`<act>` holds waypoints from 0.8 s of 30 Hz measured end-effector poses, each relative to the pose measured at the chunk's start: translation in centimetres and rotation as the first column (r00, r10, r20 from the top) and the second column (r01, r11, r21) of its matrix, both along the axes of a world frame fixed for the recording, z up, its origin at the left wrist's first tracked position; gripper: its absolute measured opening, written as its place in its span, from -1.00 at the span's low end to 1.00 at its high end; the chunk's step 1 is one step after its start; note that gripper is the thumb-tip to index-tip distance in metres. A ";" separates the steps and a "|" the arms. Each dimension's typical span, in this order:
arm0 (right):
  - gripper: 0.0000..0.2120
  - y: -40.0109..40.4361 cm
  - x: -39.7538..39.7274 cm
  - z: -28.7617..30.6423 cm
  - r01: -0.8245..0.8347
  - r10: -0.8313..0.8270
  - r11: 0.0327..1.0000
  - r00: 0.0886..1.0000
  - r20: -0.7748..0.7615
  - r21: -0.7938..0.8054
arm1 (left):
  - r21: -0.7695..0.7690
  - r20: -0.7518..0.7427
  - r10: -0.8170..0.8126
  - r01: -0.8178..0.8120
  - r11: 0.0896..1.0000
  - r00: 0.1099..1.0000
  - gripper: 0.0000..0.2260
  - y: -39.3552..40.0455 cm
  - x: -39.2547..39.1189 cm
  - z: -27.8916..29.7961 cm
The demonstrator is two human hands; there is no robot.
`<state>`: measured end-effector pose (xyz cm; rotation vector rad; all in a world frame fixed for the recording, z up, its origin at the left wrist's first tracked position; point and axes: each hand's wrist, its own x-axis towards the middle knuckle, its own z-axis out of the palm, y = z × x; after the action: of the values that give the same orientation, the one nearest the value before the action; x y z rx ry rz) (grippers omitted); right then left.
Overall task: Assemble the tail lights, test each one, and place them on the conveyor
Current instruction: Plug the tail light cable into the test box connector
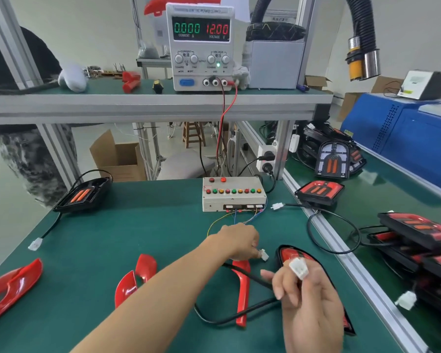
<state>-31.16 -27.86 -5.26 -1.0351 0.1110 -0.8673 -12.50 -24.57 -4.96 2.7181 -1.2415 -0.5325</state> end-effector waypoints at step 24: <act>-0.90 -3.7 7.4 1.1 -0.072 -0.337 0.781 0.788 -0.515 -0.620 | -0.678 -0.560 -0.090 -0.394 0.620 0.823 -0.85 7.0 1.8 1.1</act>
<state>-23.76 -31.52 -4.17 -1.9418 0.4824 -0.6787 -10.72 -17.52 -3.87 1.7174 -0.7759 -0.5291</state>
